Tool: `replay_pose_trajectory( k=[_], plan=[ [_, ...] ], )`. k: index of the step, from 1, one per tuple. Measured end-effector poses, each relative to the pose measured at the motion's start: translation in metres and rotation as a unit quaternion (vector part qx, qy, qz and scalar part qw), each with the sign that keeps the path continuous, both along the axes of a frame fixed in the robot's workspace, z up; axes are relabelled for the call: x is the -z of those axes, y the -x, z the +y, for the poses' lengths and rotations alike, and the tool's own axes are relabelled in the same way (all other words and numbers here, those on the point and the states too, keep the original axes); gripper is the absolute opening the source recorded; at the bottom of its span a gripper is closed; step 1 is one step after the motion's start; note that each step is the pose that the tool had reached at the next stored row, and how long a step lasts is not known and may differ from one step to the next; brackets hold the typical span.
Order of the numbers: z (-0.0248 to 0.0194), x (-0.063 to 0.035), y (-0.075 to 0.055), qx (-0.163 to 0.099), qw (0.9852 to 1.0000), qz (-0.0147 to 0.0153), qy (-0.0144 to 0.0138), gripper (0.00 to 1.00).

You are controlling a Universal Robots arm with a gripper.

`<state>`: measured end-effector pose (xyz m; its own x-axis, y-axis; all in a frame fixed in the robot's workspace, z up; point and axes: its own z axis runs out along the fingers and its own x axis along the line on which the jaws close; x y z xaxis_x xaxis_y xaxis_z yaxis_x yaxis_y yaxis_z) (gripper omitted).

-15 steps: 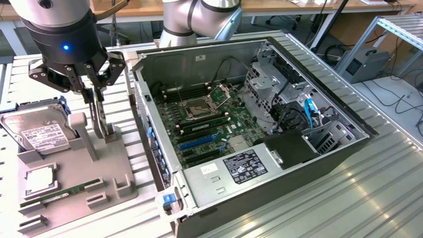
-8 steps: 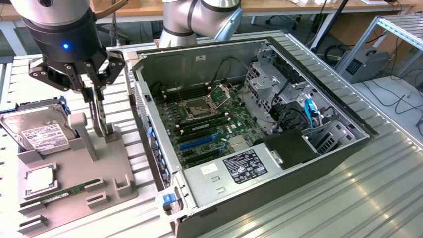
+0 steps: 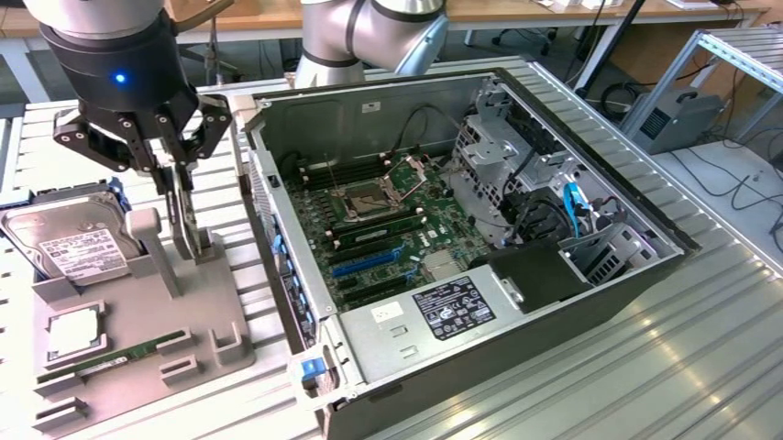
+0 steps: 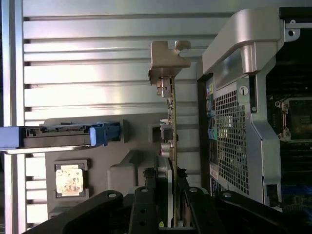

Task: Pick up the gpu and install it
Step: 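Pick up the gpu and move the gpu toward the slot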

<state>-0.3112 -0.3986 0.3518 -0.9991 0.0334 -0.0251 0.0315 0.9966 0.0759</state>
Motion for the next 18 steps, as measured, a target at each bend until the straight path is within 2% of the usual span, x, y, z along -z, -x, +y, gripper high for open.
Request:
replay_pose_trajectory(
  k=[1,2,3,4,5,18],
  plan=[
    [0.0012,0.0000,0.000,0.000,1.0000,-0.0001,0.0093,0.27],
    [0.0029,0.0000,0.000,0.000,0.9998,0.0000,0.0215,0.27],
    [0.0041,0.0000,0.000,0.000,0.9995,-0.0001,0.0309,0.27],
    [0.0059,0.0000,0.000,0.000,0.9990,0.0000,0.0447,0.27],
    [0.0075,0.0000,0.000,0.000,0.9986,0.0000,0.0522,0.27],
    [0.0134,0.0000,0.000,0.000,0.9986,0.0000,0.0520,0.27]
  ],
)
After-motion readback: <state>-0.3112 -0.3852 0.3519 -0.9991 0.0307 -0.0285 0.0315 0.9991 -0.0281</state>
